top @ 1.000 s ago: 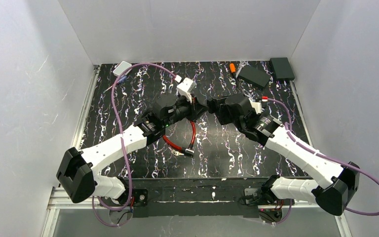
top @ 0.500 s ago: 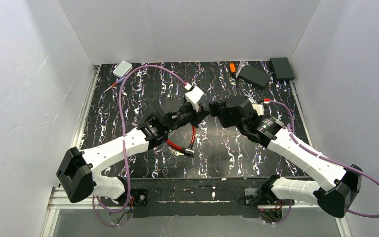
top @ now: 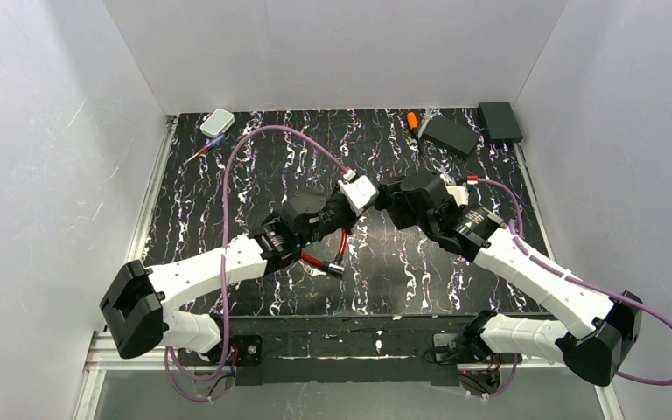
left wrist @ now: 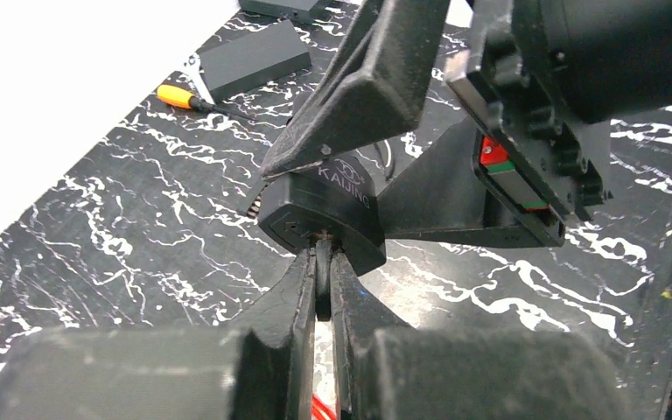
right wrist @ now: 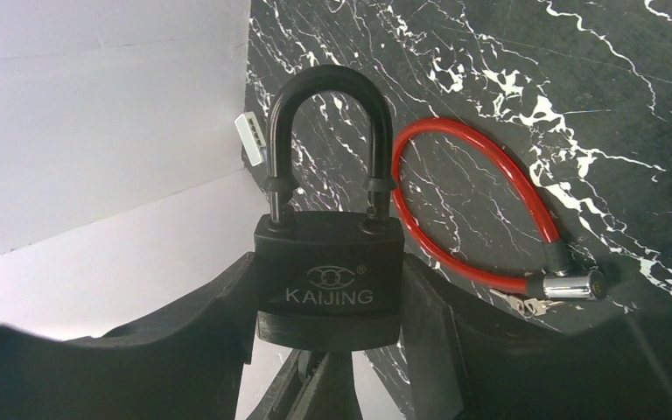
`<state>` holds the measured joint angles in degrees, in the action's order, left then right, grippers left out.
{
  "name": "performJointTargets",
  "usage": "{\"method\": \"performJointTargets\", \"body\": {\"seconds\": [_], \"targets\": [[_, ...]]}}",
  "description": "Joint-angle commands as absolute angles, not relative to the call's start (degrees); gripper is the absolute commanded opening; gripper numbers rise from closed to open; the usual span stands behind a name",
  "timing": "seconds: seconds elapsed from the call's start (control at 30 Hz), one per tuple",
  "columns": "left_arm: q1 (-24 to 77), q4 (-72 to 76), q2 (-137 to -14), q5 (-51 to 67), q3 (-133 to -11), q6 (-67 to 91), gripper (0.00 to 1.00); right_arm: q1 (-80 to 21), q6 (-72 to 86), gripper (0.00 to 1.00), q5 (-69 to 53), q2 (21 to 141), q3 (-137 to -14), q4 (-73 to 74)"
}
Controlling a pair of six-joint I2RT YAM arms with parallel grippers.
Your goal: Unlock with the key
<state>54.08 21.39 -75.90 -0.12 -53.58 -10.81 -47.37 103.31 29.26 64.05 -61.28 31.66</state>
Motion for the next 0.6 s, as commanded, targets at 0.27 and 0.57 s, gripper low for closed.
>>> {"method": "performJointTargets", "body": {"seconds": [0.27, 0.57], "targets": [[55.2, 24.2, -67.7, -5.9, -48.0, -13.4, 0.98, -52.9, 97.2, 0.01, 22.9, 56.0, -62.1, 23.8], [52.8, 23.0, -63.2, -3.2, -48.3, 11.8, 0.83, -52.9, 92.2, 0.01, 24.2, 53.4, -60.6, 23.6]]}}
